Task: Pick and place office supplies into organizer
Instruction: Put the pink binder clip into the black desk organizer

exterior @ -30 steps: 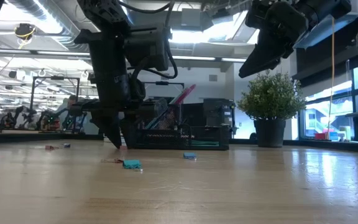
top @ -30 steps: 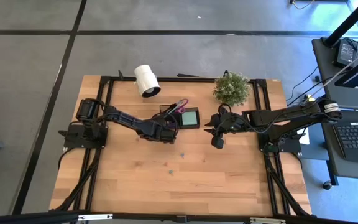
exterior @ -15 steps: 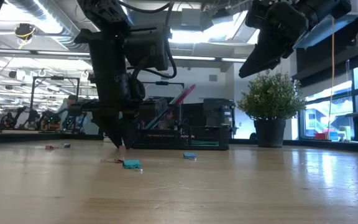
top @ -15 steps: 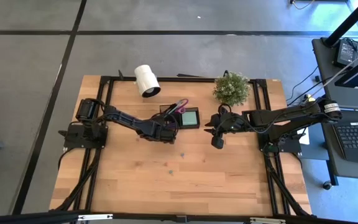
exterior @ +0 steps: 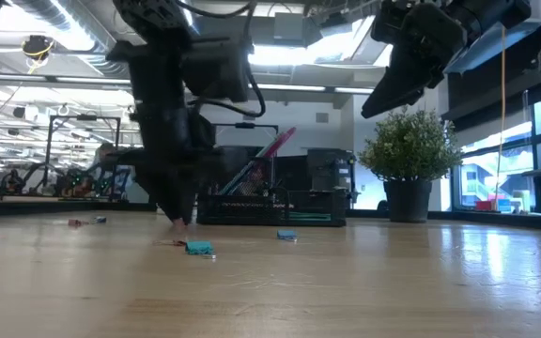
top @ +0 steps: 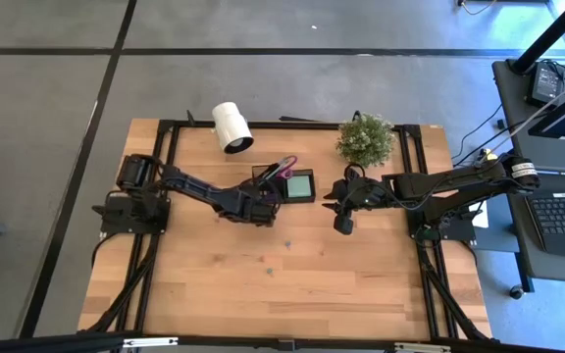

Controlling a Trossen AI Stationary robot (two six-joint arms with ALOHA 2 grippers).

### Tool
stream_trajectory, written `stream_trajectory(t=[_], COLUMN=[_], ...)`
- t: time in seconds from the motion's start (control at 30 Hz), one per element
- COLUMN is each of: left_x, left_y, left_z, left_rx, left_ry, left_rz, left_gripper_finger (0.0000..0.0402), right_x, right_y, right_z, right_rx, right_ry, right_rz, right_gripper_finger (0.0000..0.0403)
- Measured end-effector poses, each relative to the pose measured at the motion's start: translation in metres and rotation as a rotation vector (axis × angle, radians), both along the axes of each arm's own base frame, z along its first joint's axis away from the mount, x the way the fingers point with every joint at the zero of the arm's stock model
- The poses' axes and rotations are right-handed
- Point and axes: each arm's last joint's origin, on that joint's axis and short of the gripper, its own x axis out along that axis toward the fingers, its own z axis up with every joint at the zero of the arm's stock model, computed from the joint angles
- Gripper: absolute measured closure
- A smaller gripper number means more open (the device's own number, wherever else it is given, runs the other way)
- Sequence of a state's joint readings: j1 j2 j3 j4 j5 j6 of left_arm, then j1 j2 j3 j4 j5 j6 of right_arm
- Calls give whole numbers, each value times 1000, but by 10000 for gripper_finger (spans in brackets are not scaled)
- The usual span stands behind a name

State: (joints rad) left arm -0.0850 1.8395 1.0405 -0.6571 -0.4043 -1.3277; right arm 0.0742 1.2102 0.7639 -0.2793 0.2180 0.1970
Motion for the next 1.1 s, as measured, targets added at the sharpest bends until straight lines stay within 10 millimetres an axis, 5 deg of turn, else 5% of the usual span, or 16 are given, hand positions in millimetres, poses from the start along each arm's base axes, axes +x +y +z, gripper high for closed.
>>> stream_trajectory(t=[0.3,0.57,1.1], left_x=[-4,14,17], left_y=[-3,-2,14], left_z=[27,34,38], left_rx=[25,116,228], left_ry=[-65,-190,-215], left_rz=[-75,-219,-155], left_gripper_finger=[342,342,343], right_x=[0,0,0], right_y=[0,0,0], right_z=[0,0,0], right_rx=[0,1,2], right_ry=[3,3,2], right_rz=[-1,-2,-2], right_gripper_finger=[296,296,296])
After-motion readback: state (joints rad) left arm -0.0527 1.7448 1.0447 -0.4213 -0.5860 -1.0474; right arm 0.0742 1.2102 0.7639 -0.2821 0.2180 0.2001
